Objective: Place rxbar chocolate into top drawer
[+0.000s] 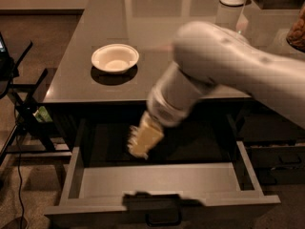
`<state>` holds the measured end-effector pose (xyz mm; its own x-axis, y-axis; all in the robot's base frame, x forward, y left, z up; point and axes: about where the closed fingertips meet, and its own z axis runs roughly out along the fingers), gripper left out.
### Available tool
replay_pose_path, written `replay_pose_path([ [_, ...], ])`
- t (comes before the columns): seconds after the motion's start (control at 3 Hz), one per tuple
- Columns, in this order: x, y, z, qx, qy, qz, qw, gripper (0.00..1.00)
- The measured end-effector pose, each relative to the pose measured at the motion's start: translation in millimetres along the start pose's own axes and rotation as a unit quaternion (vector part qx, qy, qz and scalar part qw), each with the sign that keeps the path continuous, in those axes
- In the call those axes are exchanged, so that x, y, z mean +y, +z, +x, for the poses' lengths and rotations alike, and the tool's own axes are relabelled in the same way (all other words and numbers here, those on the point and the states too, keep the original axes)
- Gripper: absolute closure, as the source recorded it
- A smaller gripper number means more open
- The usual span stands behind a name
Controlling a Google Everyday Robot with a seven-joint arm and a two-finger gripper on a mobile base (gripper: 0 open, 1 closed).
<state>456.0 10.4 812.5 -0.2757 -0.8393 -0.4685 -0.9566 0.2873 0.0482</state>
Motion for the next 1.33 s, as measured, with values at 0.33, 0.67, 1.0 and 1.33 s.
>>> replay_pose_path([
  [0.33,30.8,0.0,85.2,0.002,0.032,-0.008,0.9994,1.0],
  [0.67,38.7,2.4,107.6,0.009,0.034,-0.012,0.9993,1.0],
  [1.0,38.0,10.2,111.2,0.007,0.038,-0.012,0.9992,1.0],
  [1.33,32.9,21.4,112.8,0.007,0.042,-0.012,0.999,1.0],
])
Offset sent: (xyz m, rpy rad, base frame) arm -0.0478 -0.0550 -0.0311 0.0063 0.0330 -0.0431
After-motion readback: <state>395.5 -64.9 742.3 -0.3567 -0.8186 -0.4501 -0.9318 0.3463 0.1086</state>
